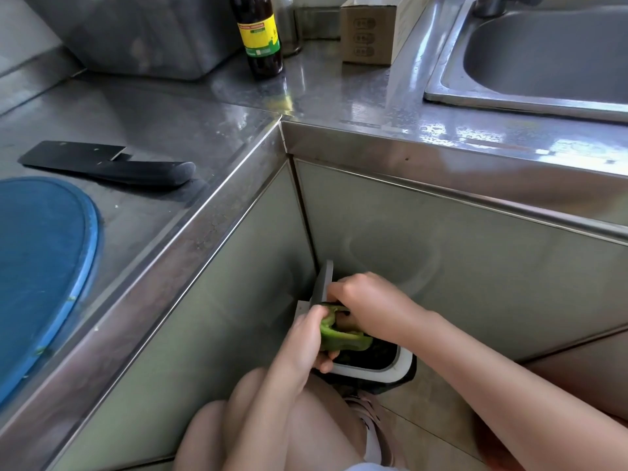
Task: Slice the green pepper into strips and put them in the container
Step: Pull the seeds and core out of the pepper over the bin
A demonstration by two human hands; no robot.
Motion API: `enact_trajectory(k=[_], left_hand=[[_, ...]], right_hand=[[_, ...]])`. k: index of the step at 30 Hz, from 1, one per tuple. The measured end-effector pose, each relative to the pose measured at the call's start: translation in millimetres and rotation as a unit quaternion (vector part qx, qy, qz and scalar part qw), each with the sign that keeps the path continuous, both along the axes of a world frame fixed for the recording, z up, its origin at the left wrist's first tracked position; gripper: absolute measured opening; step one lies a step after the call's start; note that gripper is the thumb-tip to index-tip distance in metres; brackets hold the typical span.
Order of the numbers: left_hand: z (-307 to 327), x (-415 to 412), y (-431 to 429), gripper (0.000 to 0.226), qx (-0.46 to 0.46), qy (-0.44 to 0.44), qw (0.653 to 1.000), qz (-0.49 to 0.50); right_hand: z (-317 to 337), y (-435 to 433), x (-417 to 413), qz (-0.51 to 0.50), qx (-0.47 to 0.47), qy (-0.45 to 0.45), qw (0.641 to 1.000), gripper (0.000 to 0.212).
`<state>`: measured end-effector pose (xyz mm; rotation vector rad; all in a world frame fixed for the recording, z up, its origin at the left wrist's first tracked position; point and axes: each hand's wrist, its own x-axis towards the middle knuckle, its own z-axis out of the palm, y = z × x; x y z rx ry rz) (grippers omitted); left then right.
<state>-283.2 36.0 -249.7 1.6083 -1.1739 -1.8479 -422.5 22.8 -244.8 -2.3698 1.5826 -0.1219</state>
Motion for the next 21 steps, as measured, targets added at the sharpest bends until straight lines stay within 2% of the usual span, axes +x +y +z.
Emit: enact_trajectory(k=[5,11,16,21], left_hand=[[-7,2,-2,0.031,-0.048,-0.055,0.997,-0.039],[-5,2,-3,0.028,-0.04,-0.045,0.998,-0.006],[-1,6,-4,0.03,0.02,0.037,0.994,0.1],[4,8,-5,0.027,0.085,0.101,0.987,0.094]], right_hand=[[2,2,7,-0.012,-0.004,0.041,0.999,0.008],[6,7,6,-0.08,0.027,0.0,0.996,0.02],[-6,2,-27,-0.19,0.016,-0.057,0.98,0.025],[0,2,-34,-0.175,-0.003,-0.157,0.972,0.023]])
